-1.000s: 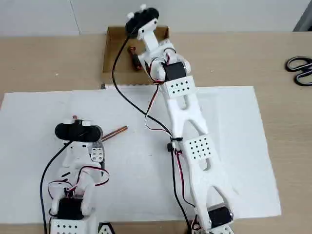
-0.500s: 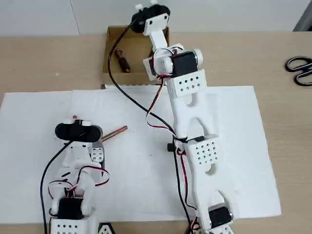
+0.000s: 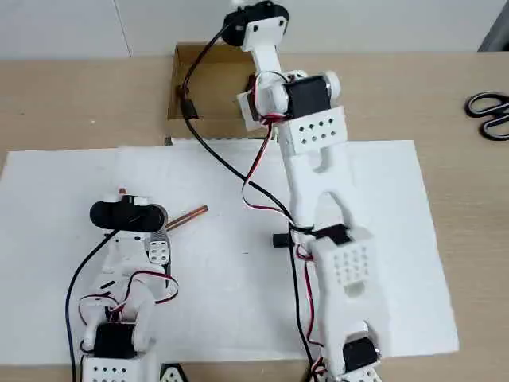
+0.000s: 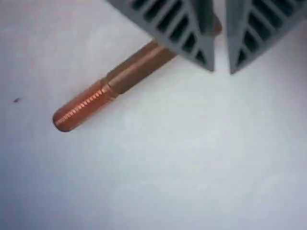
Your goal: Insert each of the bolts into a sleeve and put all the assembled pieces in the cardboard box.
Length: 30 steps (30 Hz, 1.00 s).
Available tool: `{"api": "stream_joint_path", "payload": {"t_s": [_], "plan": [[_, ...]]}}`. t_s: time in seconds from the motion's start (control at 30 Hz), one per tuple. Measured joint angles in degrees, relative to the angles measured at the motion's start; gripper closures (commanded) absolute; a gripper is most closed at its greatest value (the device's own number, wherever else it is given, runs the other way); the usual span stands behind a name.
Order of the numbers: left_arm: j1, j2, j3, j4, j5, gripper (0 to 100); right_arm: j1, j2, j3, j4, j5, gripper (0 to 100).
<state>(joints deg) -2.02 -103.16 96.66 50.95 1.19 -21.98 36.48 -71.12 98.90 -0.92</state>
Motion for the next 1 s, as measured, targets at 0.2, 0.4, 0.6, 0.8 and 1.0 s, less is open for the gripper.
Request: {"api": "stream_joint_path", "payload": {"t_s": [0.2,0.4,0.6,0.8,1.0], "plan": [[0.00,0.00,0.00,0.00,0.00,99,0.00,-18.55,25.67,0.00,-0.79,82.6],[0.00,0.00,0.00,0.00,0.00,99,2.11,-31.74,45.54,0.00,-0.88,82.5],[0.00,0.00,0.00,0.00,0.00,99,6.15,-38.51,56.88,0.00,-0.53,82.5],[0.00,0.00,0.00,0.00,0.00,99,9.32,-40.53,63.91,0.00,16.70,82.4],[0.00,0.00,0.00,0.00,0.00,99,10.02,-40.53,73.14,-0.53,41.67,82.4]]}}
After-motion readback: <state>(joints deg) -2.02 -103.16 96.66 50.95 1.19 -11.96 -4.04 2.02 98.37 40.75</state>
